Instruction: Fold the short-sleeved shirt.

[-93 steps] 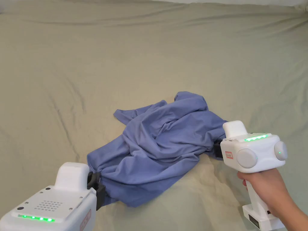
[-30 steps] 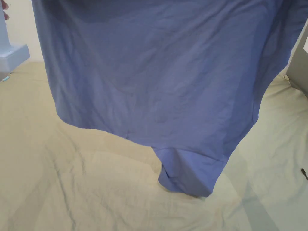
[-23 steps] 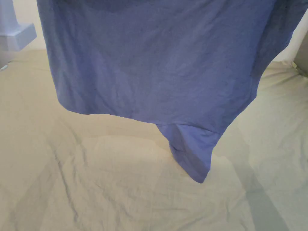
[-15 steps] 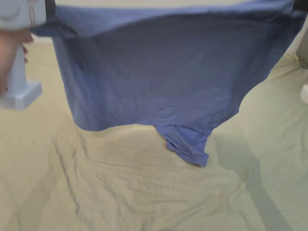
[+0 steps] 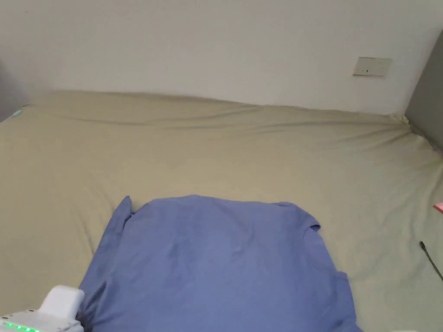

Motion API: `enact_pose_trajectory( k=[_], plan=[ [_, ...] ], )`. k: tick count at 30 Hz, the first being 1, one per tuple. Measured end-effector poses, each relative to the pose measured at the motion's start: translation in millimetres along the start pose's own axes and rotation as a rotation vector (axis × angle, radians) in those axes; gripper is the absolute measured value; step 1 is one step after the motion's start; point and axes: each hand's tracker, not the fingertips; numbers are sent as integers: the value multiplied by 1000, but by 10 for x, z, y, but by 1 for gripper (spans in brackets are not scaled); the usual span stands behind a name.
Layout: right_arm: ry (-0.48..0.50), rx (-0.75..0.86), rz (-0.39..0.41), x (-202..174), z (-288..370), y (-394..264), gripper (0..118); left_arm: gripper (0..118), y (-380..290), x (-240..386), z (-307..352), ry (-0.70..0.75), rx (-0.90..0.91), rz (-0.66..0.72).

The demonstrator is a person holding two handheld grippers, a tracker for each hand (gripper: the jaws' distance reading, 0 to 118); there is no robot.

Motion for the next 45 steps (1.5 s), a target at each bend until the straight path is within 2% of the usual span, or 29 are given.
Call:
enact_pose_trajectory(
  k=[3, 7, 12, 15, 16, 17, 18, 19, 20, 21, 22, 23, 26, 30, 33, 35, 36, 37, 38, 39, 40, 41, 43, 45],
  plan=[
    [22, -115, -23, -82, 66, -409, 17, 6, -357, 37, 70, 2, -83, -42],
    [49, -206, -61, -165, 237, -771, 17, 6, -609, 24, 263, -19, -106, -24],
    [51, -244, -99, -204, 388, -886, 17, 6, -747, 48, 348, -7, -140, -51],
    [37, -227, -77, -236, 347, -845, 17, 6, -767, 88, 312, -5, -150, -33],
    [23, -217, -74, -241, 336, -811, 19, 6, -757, 105, 296, -5, -150, -31],
    [16, -207, -79, -236, 329, -766, 30, 11, -737, 124, 290, -1, -147, -32],
    [15, -200, -84, -235, 330, -709, 53, 27, -708, 135, 302, 12, -130, -30],
    [3, -185, -82, -231, 354, -628, 89, 70, -662, 140, 326, 11, -114, -19],
    [-29, -139, -66, -210, 380, -549, 104, 106, -598, 128, 361, 6, -84, 5],
    [-7, -90, -52, -188, 428, -441, 107, 118, -523, 115, 396, -11, -62, 38],
    [-20, -31, -40, -172, 500, -301, 107, 111, -434, 106, 462, -24, -13, 61],
    [-33, 34, -32, -166, 584, -145, 108, 109, -313, 95, 624, -51, 126, 91],
    [-48, 225, 0, -214, 851, 349, 107, 110, 87, 119, 949, -11, 244, 138],
    [-63, 524, 42, -450, 1310, 954, 107, 110, 637, 189, 1636, 11, 585, 225],
    [-102, 684, 75, -671, 1570, 1258, 107, 109, 884, 342, 2024, 96, 821, 216],
    [-107, 744, 92, -810, 1701, 1403, 104, 99, 1031, 498, 2248, 197, 919, 167],
    [-98, 760, 99, -881, 1736, 1477, 102, 87, 1088, 576, 2337, 232, 954, 152],
    [-95, 772, 101, -943, 1774, 1516, 97, 64, 1124, 634, 2391, 251, 978, 142],
    [-81, 797, 106, -1007, 1811, 1541, 85, 44, 1144, 683, 2401, 235, 960, 170],
    [-70, 806, 113, -1068, 1834, 1559, 65, 28, 1182, 712, 2422, 225, 954, 164],
    [-66, 813, 121, -1122, 1832, 1594, 30, 15, 1200, 734, 2421, 217, 959, 160],
    [-71, 820, 126, -1178, 1819, 1610, 9, 10, 1213, 749, 2421, 206, 962, 154],
    [-82, 835, 150, -1274, 1765, 1642, 8, 0, 1199, 749, 2393, 167, 953, 156],
    [-97, 816, 192, -1339, 1649, 1696, 2, 0, 1187, 756, 2316, 173, 950, 163]
  ],
)
